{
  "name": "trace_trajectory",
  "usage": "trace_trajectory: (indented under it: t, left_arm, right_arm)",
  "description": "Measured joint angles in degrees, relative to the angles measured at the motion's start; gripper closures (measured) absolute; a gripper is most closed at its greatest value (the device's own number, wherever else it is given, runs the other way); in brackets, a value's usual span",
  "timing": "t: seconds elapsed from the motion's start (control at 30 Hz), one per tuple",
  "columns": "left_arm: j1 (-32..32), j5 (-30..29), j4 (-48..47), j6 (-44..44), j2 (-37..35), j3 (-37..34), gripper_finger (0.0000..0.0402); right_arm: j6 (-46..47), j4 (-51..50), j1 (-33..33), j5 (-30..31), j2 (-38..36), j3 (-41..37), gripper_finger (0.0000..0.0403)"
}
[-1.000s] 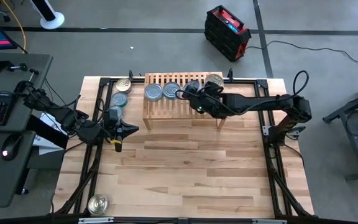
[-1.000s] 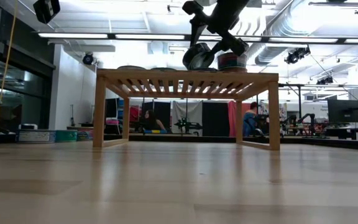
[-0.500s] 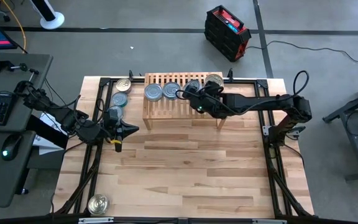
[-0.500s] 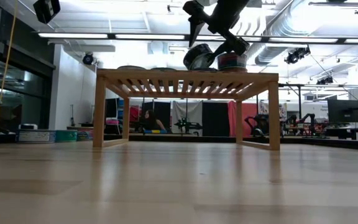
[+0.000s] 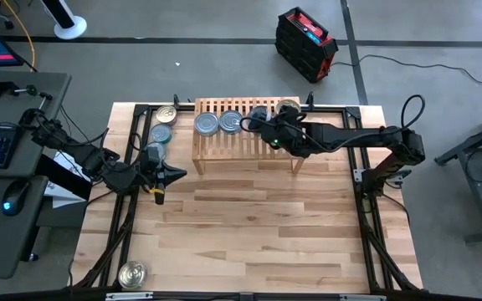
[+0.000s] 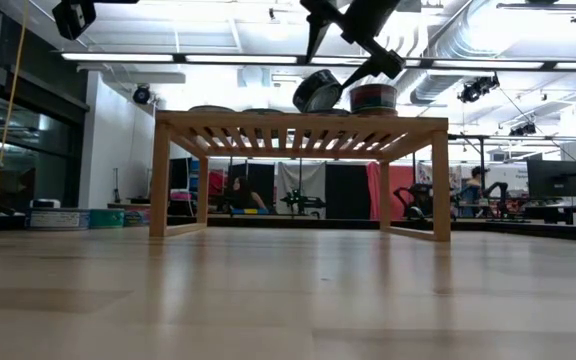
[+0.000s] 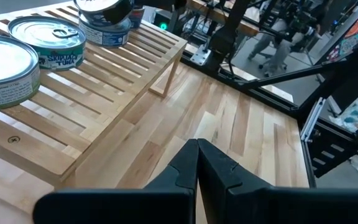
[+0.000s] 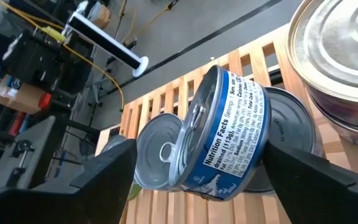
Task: Stack canned seafood by type on shelf
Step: Stack the blue tuna can on the blue tuna can on the shelf
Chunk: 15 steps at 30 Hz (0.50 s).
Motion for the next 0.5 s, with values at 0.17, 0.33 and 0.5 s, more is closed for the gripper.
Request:
trace_trajectory:
  t: [0.17, 0.33, 0.5]
  left_arm:
    - [0.0, -0.01, 0.0, 0.0, -0.01, 0.0, 0.0401]
    - [0.0, 0.0, 0.0, 0.0, 0.0, 0.0, 0.0401]
    - [0.0, 0.0, -0.02, 0.02, 0.0, 0.0, 0.0401]
  right_arm:
    - [-2.81, -0.11, 0.0, -0.57, 0.0, 0.0, 0.0069]
    - [-4.35, -1.41, -0.02, -0.54, -0.34, 0.0, 0.0069]
    - [-4.37, -3.05, -0.02, -1.02, -1.0, 0.02, 0.0069]
